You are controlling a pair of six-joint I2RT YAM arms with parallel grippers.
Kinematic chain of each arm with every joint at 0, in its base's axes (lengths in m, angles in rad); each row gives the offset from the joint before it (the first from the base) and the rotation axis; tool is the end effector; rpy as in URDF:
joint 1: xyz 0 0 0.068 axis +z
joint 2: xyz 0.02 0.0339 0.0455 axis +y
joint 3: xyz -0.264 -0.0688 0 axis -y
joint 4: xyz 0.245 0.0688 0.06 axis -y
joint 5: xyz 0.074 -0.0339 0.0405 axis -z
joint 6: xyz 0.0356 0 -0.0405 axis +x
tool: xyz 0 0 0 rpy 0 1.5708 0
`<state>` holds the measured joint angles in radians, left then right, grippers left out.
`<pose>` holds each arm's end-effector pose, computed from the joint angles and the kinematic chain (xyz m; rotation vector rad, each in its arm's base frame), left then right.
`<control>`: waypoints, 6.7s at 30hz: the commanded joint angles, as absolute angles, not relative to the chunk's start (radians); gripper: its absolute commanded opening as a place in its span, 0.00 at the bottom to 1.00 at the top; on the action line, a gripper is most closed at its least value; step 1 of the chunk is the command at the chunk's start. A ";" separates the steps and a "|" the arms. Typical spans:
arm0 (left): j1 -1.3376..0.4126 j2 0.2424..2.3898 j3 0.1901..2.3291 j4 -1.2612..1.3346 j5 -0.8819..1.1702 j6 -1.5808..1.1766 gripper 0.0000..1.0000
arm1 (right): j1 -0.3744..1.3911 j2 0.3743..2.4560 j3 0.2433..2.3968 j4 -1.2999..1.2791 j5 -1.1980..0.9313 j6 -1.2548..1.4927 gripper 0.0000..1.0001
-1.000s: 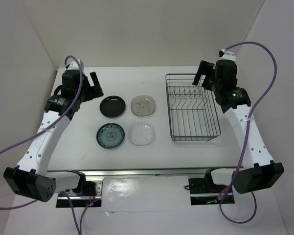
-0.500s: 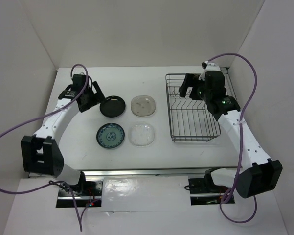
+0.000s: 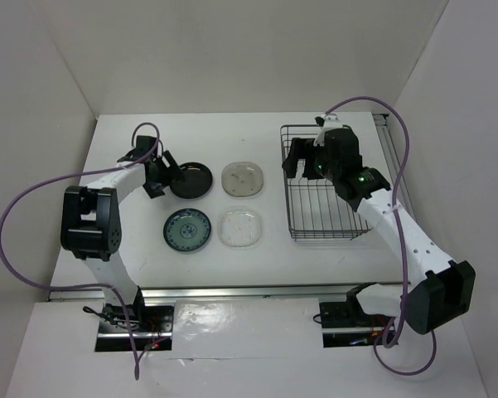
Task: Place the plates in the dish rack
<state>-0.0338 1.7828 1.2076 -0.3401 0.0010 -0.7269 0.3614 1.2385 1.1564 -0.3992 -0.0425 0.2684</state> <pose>0.3804 -0.0129 0.2018 -0.8538 2.3654 -0.3186 0.2615 0.1005 0.3520 -0.1234 2.0762 0.4323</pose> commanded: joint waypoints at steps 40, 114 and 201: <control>-0.071 1.797 1.303 -0.394 -0.196 -0.709 0.00 | 0.426 1.170 1.106 -0.293 -0.020 0.264 1.00; -0.255 1.308 1.069 -0.120 0.046 -0.615 1.00 | 0.282 1.494 1.287 -0.305 0.546 0.348 0.00; -0.282 1.718 1.177 0.257 0.377 -0.548 0.00 | 0.431 1.215 1.146 -0.115 -0.072 0.233 1.00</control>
<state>-0.2947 1.8923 1.2415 -0.0120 0.2153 -0.5739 0.4480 1.2282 1.1618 -0.2176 0.0734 0.2787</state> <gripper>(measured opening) 0.080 0.999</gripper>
